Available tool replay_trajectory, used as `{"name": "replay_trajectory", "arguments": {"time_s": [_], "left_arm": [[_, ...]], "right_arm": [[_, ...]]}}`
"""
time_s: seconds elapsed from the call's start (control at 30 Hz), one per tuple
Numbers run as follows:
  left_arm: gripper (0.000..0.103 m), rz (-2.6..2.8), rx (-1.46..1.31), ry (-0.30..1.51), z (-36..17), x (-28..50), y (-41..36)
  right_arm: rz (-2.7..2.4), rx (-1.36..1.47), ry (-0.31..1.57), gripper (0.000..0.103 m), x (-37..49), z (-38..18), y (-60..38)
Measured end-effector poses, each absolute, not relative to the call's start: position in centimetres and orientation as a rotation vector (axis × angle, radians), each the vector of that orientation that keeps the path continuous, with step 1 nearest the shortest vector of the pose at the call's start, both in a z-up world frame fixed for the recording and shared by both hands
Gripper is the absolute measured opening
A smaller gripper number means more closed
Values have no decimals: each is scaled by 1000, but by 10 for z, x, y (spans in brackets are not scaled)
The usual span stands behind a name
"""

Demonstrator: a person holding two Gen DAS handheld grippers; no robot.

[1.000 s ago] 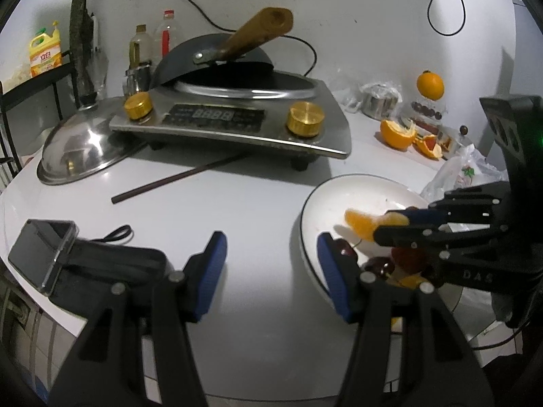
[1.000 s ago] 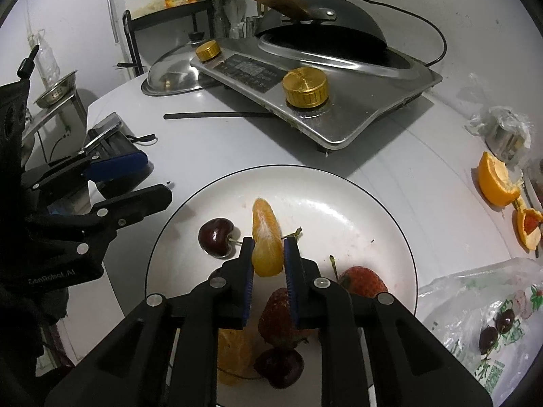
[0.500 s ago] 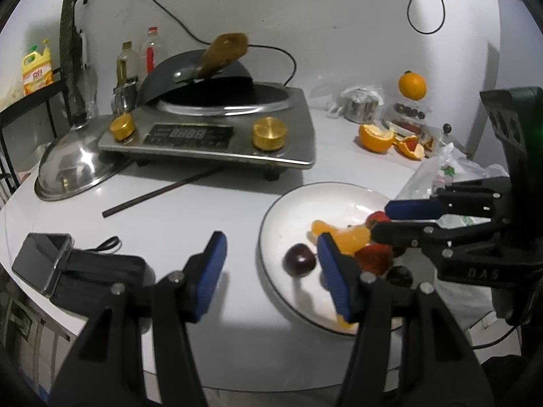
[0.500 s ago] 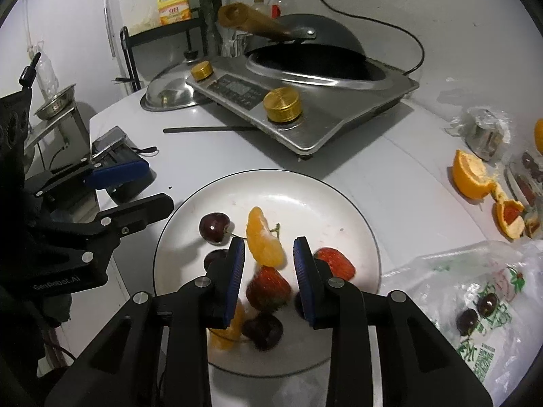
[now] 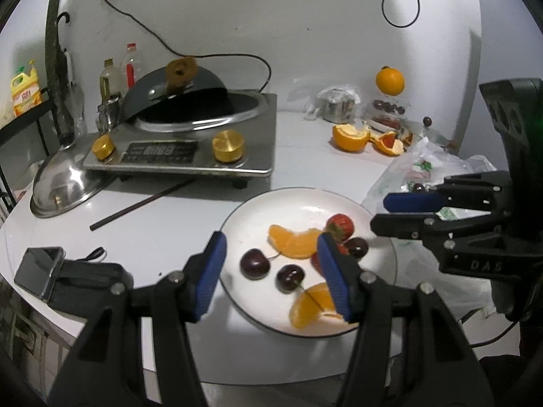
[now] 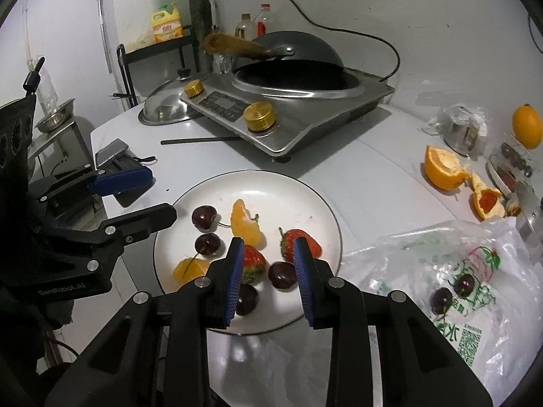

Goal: Organize fruits
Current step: 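Move both open grippers back over the cherries on the plastic bag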

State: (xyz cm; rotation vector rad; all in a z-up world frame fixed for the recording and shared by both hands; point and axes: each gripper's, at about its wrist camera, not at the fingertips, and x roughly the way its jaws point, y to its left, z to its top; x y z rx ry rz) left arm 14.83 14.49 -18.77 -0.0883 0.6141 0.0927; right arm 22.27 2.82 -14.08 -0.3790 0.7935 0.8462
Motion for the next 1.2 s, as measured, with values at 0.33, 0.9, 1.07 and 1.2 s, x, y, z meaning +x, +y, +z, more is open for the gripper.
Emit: {"name": "replay_trajectory", "arguments": {"time_s": [0.33, 0.9, 1.07, 1.2], "left_arm": [[69, 66, -65, 613, -178, 152, 118], [69, 39, -56, 653, -173, 174, 75], [69, 7, -32, 662, -174, 182, 55], [69, -9, -30, 682, -178, 190, 42]], "right_arm": [[814, -330, 784, 32, 225, -135, -10], [759, -252, 762, 32, 233, -126, -72], [730, -218, 762, 40, 240, -126, -94], [704, -195, 762, 41, 244, -126, -112]]}}
